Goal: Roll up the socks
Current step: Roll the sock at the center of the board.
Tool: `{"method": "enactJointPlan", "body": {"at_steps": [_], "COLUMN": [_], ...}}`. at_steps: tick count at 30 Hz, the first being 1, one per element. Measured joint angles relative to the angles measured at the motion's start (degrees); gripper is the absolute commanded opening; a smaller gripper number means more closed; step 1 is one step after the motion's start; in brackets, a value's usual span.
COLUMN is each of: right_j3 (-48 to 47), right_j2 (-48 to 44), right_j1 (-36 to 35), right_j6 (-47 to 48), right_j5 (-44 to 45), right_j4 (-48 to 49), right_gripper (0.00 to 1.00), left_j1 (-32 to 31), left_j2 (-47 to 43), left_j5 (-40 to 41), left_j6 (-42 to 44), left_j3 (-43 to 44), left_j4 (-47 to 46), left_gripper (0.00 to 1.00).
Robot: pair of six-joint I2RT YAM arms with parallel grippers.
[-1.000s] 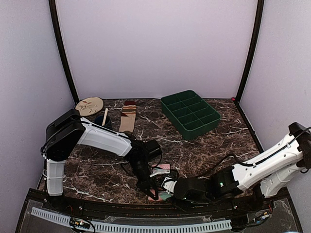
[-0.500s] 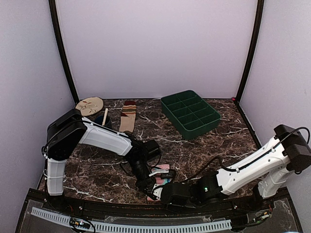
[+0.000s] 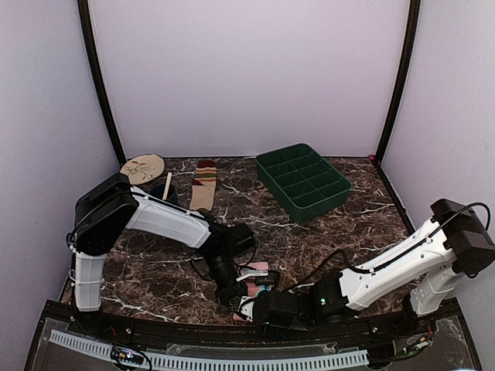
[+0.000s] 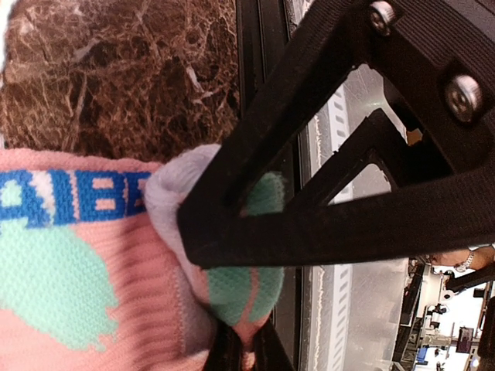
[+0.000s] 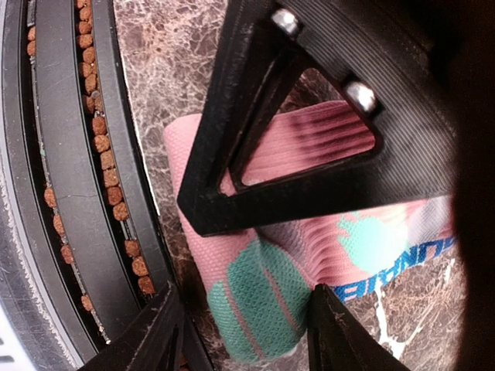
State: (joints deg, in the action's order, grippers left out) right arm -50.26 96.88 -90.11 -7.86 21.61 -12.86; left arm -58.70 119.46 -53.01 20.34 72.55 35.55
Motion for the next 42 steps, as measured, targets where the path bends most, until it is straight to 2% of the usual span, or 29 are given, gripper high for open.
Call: {"method": "enactJointPlan", "body": {"at_steps": [27,38,42], "right_j3": [1.5,1.7,2.0], "right_j2": [0.0,0.0,0.1], "right_j1": [3.6,5.3,5.6], "right_j6": [2.9,3.0,2.5], "right_j5": [-7.2,-11.0,-12.4], "right_j4": [3.4,4.5,5.5], "right_gripper": [0.36,0.15,0.07], "left_j1": [0.1,0.4,0.7], "left_j2": [0.3,0.4,0.4], "left_j5": [0.0,0.2,0.5], "left_j6": [0.0,-0.1,-0.1], "left_j3": [0.5,0.6,0.6], "left_j4": [1.7,2.2,2.6], "left_gripper": [0.0,0.0,0.04]}}
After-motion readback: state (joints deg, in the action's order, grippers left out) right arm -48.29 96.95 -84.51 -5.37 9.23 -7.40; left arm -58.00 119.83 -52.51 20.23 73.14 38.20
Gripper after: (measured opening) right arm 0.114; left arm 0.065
